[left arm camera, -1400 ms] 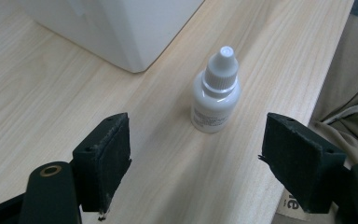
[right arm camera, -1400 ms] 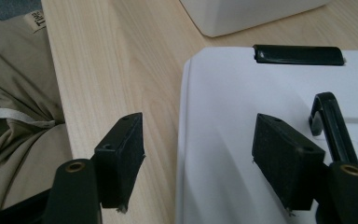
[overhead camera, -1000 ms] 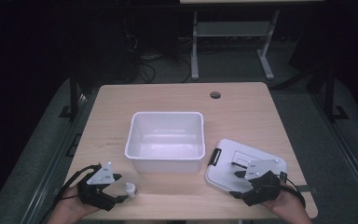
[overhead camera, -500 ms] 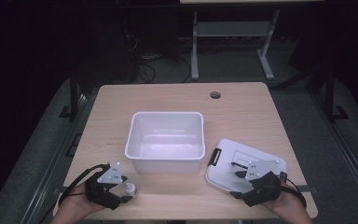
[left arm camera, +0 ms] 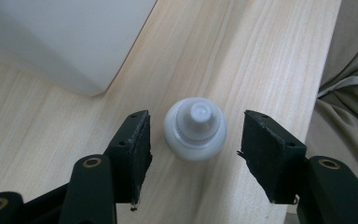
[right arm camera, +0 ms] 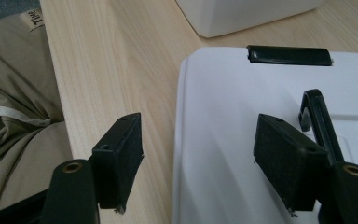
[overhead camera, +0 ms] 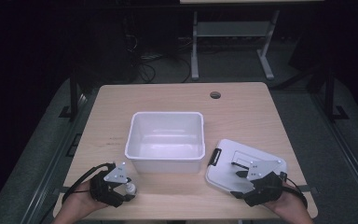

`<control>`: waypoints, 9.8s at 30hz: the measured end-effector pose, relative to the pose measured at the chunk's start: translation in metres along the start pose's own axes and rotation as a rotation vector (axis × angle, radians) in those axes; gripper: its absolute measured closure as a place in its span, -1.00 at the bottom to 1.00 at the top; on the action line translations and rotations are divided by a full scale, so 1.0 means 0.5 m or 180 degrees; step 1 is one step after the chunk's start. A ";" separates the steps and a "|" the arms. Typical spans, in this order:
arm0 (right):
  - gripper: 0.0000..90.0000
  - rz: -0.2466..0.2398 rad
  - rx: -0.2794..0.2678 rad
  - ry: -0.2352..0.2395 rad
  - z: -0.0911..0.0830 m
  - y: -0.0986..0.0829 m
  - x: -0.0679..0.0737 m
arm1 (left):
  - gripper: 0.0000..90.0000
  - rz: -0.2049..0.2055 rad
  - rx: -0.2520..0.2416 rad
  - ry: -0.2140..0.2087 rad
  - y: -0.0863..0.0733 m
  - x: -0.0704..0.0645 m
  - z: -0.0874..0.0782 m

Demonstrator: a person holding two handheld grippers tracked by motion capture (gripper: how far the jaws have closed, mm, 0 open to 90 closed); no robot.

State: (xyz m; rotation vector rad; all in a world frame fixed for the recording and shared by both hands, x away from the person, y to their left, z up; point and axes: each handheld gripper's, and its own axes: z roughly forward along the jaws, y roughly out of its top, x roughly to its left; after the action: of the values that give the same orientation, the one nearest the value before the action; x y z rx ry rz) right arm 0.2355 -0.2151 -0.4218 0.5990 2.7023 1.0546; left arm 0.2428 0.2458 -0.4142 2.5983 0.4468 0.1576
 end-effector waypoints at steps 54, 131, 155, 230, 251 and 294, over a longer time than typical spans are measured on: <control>-0.30 0.0005 -0.0026 -0.0003 -0.004 0.000 0.001 | 0.33 0.0095 0.0128 -0.0055 0.011 0.005 -0.005; -0.30 0.0035 -0.0014 0.0019 -0.001 -0.001 0.001 | 0.34 0.0057 -0.0243 0.0152 0.126 0.060 -0.231; -0.30 0.0049 -0.0061 0.0012 -0.008 -0.003 0.000 | 0.34 0.0037 -0.0245 0.0138 0.171 0.097 -0.225; -0.31 0.0037 -0.0082 0.0012 -0.014 -0.005 -0.004 | 0.34 -0.0159 -0.0024 0.0070 0.200 0.152 -0.107; -0.32 0.0049 -0.0047 0.0045 -0.006 -0.006 -0.003 | 0.33 -0.0248 -0.0015 0.0110 0.190 0.162 -0.069; -0.33 0.0024 -0.0037 0.0057 -0.003 -0.005 -0.003 | 0.41 -0.0336 0.0003 0.0180 0.177 0.166 -0.046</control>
State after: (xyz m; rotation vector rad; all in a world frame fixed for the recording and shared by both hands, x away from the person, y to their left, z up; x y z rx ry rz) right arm 0.2355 -0.2181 -0.4226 0.6013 2.7093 1.0818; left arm 0.3417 0.2116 -0.3484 2.5692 0.6030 0.1949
